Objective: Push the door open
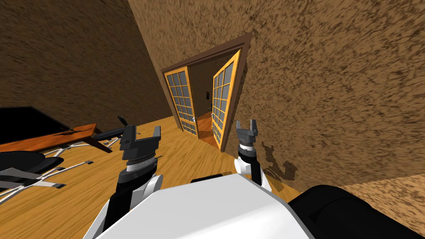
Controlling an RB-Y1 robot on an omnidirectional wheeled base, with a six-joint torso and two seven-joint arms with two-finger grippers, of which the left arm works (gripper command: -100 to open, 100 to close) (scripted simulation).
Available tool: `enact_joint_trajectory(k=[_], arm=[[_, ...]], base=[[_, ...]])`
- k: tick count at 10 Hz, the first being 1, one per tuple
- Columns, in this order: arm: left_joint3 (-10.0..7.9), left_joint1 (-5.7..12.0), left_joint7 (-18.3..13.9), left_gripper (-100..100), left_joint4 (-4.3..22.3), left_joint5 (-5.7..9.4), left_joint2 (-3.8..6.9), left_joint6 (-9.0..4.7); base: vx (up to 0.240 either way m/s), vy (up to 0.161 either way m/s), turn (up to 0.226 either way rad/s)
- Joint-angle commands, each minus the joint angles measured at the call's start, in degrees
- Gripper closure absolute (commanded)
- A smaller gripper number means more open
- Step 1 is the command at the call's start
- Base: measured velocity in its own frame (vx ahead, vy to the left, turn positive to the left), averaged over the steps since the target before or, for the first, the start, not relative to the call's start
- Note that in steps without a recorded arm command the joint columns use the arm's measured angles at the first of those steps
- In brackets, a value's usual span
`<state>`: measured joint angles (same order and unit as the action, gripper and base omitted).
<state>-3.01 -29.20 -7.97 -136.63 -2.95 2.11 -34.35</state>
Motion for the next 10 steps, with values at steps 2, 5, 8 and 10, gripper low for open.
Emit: enact_joint_trajectory(k=[2,5,8,10], arm=[[-0.87,0.83,2.4,-100,3.1,-1.48,0.72,-0.73],[-1.72,1.66,4.7,-100,6.1,-2.94,1.29,-1.45],[-2.82,2.71,7.7,-100,10.0,-4.81,1.9,-2.38],[-3.6,3.46,9.9,-100,12.7,-6.14,2.25,-3.04]], base=[[0.108,0.057,-0.084],[0.114,0.061,-0.067],[0.112,0.053,-0.072],[0.141,0.058,-0.089]])
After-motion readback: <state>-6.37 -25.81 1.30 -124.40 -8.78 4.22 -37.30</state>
